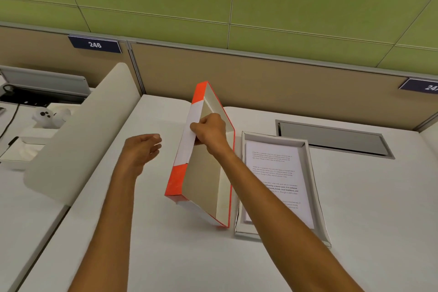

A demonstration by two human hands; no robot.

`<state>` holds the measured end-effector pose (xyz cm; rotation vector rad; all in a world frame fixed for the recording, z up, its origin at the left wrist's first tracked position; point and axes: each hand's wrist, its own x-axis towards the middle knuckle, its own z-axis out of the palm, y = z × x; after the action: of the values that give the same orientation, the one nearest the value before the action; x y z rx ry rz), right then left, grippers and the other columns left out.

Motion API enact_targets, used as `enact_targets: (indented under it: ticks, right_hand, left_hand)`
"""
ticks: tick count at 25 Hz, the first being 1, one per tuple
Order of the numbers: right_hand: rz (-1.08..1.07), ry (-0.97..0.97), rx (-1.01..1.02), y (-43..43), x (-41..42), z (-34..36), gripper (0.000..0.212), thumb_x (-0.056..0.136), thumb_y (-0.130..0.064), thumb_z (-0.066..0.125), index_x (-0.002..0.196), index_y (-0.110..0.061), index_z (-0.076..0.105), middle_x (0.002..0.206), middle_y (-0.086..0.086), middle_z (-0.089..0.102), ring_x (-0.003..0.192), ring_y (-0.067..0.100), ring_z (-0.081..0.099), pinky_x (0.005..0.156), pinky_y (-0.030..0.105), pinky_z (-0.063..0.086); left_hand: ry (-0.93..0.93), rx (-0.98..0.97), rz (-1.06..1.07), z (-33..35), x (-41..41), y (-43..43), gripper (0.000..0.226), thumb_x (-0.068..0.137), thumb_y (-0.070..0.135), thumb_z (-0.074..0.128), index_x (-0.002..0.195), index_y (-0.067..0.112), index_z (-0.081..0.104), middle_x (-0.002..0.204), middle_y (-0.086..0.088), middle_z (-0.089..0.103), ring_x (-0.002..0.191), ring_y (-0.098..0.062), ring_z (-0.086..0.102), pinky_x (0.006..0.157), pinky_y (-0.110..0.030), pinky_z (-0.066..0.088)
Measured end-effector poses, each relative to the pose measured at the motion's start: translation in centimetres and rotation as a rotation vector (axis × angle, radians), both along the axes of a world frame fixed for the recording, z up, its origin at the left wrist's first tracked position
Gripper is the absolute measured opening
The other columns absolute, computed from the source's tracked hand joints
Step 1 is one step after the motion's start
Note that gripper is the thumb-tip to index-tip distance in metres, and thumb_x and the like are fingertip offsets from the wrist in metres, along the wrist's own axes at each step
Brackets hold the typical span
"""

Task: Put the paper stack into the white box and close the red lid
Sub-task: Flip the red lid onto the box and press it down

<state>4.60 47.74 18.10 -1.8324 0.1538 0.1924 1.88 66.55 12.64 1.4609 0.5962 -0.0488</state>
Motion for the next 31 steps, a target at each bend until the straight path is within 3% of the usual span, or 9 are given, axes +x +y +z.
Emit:
enact_targets:
  ticks: [2, 5, 9, 12, 14, 17, 21, 26, 31]
  right_hand:
    - [-0.010, -0.056, 0.013, -1.1, -0.8, 1.0, 0.036, 0.086, -0.007, 0.062, 0.055, -0.008, 0.043, 0.097, 0.017, 0.075, 0.087, 0.032, 0.076, 0.062, 0.040, 0.064]
    - [-0.019, -0.036, 0.161, -3.0, -1.6, 2.5, 0.020, 0.090, -0.010, 0.059, 0.074, 0.001, 0.057, 0.102, 0.008, 0.070, 0.080, 0.020, 0.074, 0.051, 0.020, 0.058]
    - [0.023, 0.094, 0.422, -5.9, -2.2, 3.8, 0.027, 0.095, -0.004, 0.052, 0.117, 0.007, 0.061, 0.117, 0.015, 0.068, 0.094, 0.026, 0.070, 0.076, 0.032, 0.061]
    - [0.035, 0.140, 0.545, -8.9, -2.5, 3.7, 0.023, 0.095, 0.000, 0.048, 0.109, 0.006, 0.066, 0.103, 0.013, 0.072, 0.087, 0.023, 0.069, 0.076, 0.031, 0.060]
    - [-0.011, 0.161, 0.560, -11.6, -2.9, 3.1, 0.022, 0.094, 0.001, 0.046, 0.095, 0.000, 0.068, 0.089, 0.009, 0.071, 0.079, 0.020, 0.067, 0.073, 0.029, 0.058]
    - [-0.166, 0.154, 0.372, -16.6, -3.5, 1.6, 0.021, 0.096, -0.013, 0.047, 0.094, -0.005, 0.066, 0.087, 0.008, 0.067, 0.084, 0.026, 0.061, 0.073, 0.033, 0.050]
    - [-0.144, 0.189, -0.041, -21.9, -5.7, -1.3, 0.059, 0.090, -0.064, 0.049, 0.118, -0.015, 0.064, 0.107, 0.005, 0.075, 0.094, 0.023, 0.073, 0.084, 0.039, 0.059]
    - [-0.171, 0.193, -0.287, -26.2, -7.5, -6.1, 0.064, 0.092, -0.063, 0.042, 0.136, -0.016, 0.048, 0.124, 0.009, 0.063, 0.103, 0.027, 0.067, 0.090, 0.044, 0.057]
    - [-0.186, 0.236, -0.355, -29.4, -8.6, -9.9, 0.063, 0.095, -0.065, 0.030, 0.130, -0.017, 0.050, 0.125, 0.013, 0.059, 0.106, 0.032, 0.065, 0.097, 0.053, 0.053]
  left_hand:
    - [0.037, -0.010, -0.060, -2.3, 0.0, -0.9, 0.038, 0.095, 0.017, 0.061, 0.129, -0.001, 0.058, 0.129, -0.018, 0.063, 0.119, -0.032, 0.061, 0.105, -0.043, 0.048]
    - [0.043, 0.027, -0.183, -5.3, -0.8, -2.3, 0.052, 0.098, 0.032, 0.055, 0.141, 0.003, 0.046, 0.142, -0.017, 0.053, 0.130, -0.036, 0.053, 0.111, -0.048, 0.042]
    - [0.248, -0.261, -0.287, -9.0, -1.6, -3.7, 0.074, 0.095, 0.058, 0.041, 0.143, 0.002, 0.042, 0.141, -0.027, 0.049, 0.128, -0.045, 0.049, 0.112, -0.055, 0.037]
    - [0.299, -0.575, -0.372, -10.6, -2.6, -5.2, 0.082, 0.086, 0.074, 0.039, 0.133, 0.009, 0.059, 0.125, -0.021, 0.064, 0.111, -0.038, 0.063, 0.099, -0.051, 0.050]
    - [0.259, -0.562, -0.364, -11.1, -2.6, -6.0, 0.072, 0.088, 0.069, 0.045, 0.132, 0.014, 0.061, 0.127, -0.016, 0.066, 0.109, -0.033, 0.067, 0.090, -0.046, 0.055]
    - [0.195, -0.448, -0.337, -10.7, -2.5, -7.5, 0.057, 0.091, 0.061, 0.050, 0.127, 0.019, 0.065, 0.128, -0.014, 0.066, 0.113, -0.035, 0.066, 0.086, -0.047, 0.057]
    - [0.066, -0.255, -0.329, -9.6, -2.5, -10.2, 0.046, 0.088, 0.059, 0.057, 0.118, 0.027, 0.071, 0.113, -0.010, 0.074, 0.099, -0.033, 0.073, 0.075, -0.043, 0.061]
    - [-0.032, 0.052, -0.404, -9.4, -3.0, -14.9, 0.028, 0.092, 0.059, 0.048, 0.106, 0.045, 0.067, 0.094, 0.014, 0.078, 0.084, -0.011, 0.076, 0.081, -0.034, 0.062]
    - [-0.076, 0.209, -0.496, -10.6, -3.5, -18.2, 0.030, 0.097, 0.056, 0.038, 0.113, 0.043, 0.060, 0.103, 0.001, 0.073, 0.088, -0.018, 0.073, 0.085, -0.037, 0.060]
